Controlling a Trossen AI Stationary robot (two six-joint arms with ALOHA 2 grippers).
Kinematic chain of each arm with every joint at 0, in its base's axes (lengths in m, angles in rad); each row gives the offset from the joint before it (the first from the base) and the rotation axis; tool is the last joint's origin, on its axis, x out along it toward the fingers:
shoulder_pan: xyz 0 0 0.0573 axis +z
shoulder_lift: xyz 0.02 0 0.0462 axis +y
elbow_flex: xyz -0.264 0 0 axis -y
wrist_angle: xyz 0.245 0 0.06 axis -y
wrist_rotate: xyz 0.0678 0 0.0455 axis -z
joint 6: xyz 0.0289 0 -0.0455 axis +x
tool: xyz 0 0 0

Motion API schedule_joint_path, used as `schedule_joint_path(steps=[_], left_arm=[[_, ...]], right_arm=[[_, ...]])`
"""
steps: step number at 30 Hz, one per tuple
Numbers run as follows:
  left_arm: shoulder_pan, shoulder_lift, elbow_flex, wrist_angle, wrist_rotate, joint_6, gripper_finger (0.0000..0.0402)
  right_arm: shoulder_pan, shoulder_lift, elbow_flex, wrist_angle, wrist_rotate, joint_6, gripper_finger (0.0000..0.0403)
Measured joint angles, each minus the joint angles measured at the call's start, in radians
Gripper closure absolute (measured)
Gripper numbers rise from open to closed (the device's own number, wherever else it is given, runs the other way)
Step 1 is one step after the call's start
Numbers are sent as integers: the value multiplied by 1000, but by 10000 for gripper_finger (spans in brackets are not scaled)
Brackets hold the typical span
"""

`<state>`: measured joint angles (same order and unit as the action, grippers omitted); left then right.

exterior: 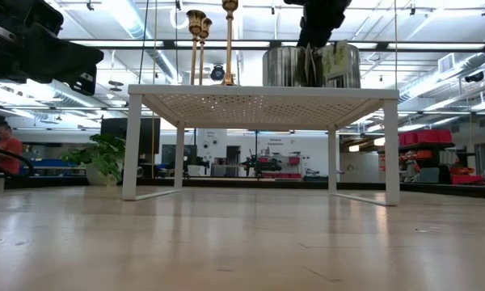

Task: Pick & Place candle stick holders
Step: Adjust the left metal lid scented candle on the shelf

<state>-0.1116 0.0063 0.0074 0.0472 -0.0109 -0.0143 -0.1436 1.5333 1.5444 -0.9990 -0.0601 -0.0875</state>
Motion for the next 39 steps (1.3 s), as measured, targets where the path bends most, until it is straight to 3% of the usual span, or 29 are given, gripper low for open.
schedule_joint_path(steps=[39], left_arm=[[0,0,0,0,0,0,383]], right_arm=[[-3,26,1,-36,69,-52,403]])
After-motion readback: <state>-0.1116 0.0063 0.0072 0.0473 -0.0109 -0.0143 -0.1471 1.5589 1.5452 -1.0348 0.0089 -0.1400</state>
